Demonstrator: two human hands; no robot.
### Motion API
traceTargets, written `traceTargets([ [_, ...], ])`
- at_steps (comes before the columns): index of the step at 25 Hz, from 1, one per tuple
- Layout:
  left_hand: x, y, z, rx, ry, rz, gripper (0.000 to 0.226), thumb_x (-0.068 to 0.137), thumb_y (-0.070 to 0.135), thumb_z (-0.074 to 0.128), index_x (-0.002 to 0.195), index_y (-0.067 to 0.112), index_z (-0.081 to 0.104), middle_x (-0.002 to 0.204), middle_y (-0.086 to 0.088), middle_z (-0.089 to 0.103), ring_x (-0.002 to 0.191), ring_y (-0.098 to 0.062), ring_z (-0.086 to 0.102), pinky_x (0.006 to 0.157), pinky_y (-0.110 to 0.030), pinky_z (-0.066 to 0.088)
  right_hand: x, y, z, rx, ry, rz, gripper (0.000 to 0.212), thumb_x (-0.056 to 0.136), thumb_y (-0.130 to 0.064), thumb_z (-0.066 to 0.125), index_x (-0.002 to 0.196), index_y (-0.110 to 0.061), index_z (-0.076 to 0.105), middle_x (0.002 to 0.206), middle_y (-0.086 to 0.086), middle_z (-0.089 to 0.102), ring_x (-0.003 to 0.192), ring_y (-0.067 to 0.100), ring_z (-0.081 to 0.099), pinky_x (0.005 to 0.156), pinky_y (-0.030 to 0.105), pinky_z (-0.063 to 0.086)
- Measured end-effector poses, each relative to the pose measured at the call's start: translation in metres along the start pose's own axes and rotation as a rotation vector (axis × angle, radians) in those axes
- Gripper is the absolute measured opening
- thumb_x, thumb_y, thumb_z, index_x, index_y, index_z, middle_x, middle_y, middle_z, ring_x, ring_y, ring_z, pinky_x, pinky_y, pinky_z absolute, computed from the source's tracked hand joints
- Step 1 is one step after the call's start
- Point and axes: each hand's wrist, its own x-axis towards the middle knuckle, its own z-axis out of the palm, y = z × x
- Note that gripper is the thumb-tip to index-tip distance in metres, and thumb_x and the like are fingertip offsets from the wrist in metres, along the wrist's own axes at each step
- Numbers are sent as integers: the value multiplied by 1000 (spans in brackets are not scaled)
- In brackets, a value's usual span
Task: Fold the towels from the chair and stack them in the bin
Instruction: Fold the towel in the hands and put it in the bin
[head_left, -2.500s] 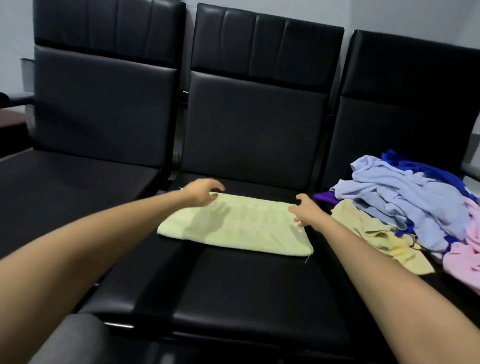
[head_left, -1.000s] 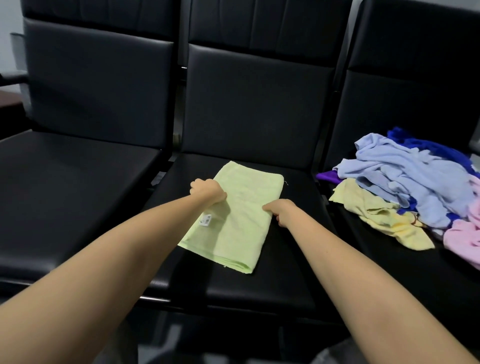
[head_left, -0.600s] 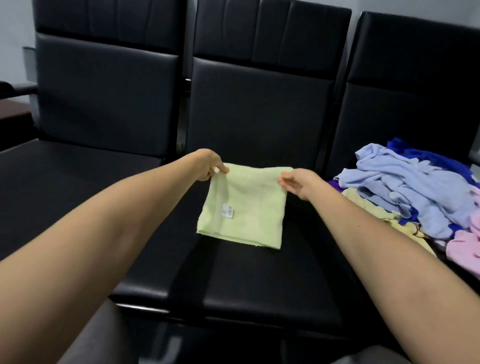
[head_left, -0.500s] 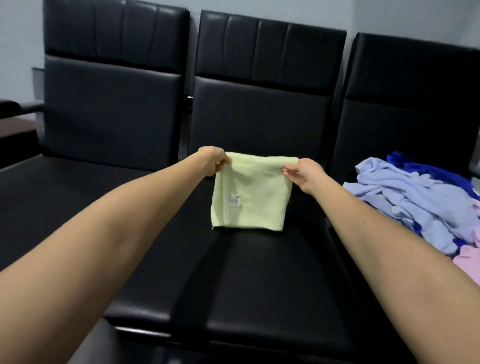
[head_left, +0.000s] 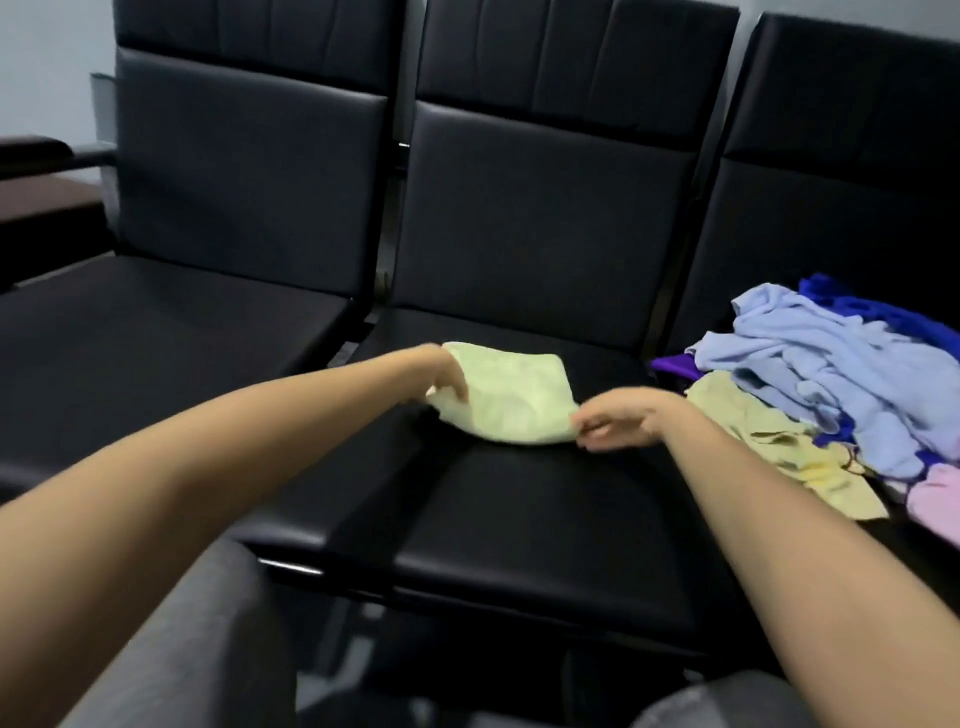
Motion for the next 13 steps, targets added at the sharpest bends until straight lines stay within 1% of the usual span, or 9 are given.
traceTargets([
  [1, -5, -5, 6, 189, -57, -32, 45, 86, 20, 67, 124, 1, 53, 126, -10, 54, 113, -28, 57, 81, -34, 44, -3, 9, 5, -105, -27, 67, 3, 91, -6, 57, 88, -7, 57, 97, 5, 55, 76, 16, 59, 56, 25, 55],
  [2, -7, -7, 9, 267, -64, -38, 52, 89, 22, 63, 133, 0, 46, 136, -8, 50, 123, -27, 51, 89, -33, 42, -8, 14, 9, -159, -18, 105, 5, 92, -11, 58, 88, -9, 56, 95, 4, 54, 77, 16, 57, 59, 27, 53],
  [3, -13, -3, 9, 308, -62, -40, 55, 92, 24, 59, 138, 1, 40, 142, -8, 45, 128, -27, 46, 89, -32, 40, -10, 14, 9, -194, 14, 120, 9, 92, -17, 58, 88, -10, 54, 91, 3, 52, 77, 16, 55, 62, 27, 50],
  [4, -15, 2, 8, 331, -52, -41, 55, 95, 26, 55, 142, 3, 36, 144, -8, 42, 130, -28, 44, 85, -33, 39, -9, 11, 8, -213, 48, 121, 14, 93, -23, 57, 89, -10, 52, 88, 4, 50, 75, 16, 54, 63, 27, 47],
  [5, -15, 6, 7, 325, -4, -22, 55, 97, 28, 51, 143, 4, 34, 145, -9, 41, 130, -30, 43, 82, -34, 39, -10, 6, 9, -207, 79, 117, 19, 94, -29, 55, 92, -10, 51, 84, 5, 48, 74, 16, 52, 64, 28, 47],
  [7, -5, 12, 7, 205, 61, -55, 56, 97, 32, 49, 144, 7, 32, 145, -15, 39, 126, -35, 45, 89, -39, 45, -2, -4, 12, -133, 178, 75, 26, 95, -32, 53, 102, -9, 46, 84, 7, 46, 72, 16, 50, 67, 31, 47],
  [9, 3, 11, 13, 29, 44, -131, 61, 95, 34, 51, 145, 8, 28, 145, -18, 36, 125, -39, 45, 95, -46, 46, 14, -9, 21, 8, 254, -5, 27, 94, -28, 53, 111, -8, 48, 93, 8, 52, 74, 17, 52, 68, 33, 47],
  [11, 10, 6, 22, -59, 19, -83, 57, 95, 28, 54, 142, 1, 34, 144, -19, 40, 127, -38, 44, 98, -44, 42, 27, -5, 31, 126, 303, -80, 42, 88, -29, 59, 122, -6, 50, 99, 9, 58, 81, 19, 58, 71, 34, 50],
  [13, 15, 4, 30, -118, -5, -18, 51, 92, 19, 57, 136, -2, 43, 142, -18, 43, 130, -34, 43, 106, -40, 37, 37, 5, 38, 200, 341, -94, 63, 78, -36, 67, 128, -5, 44, 112, 10, 59, 97, 26, 61, 86, 39, 52],
])
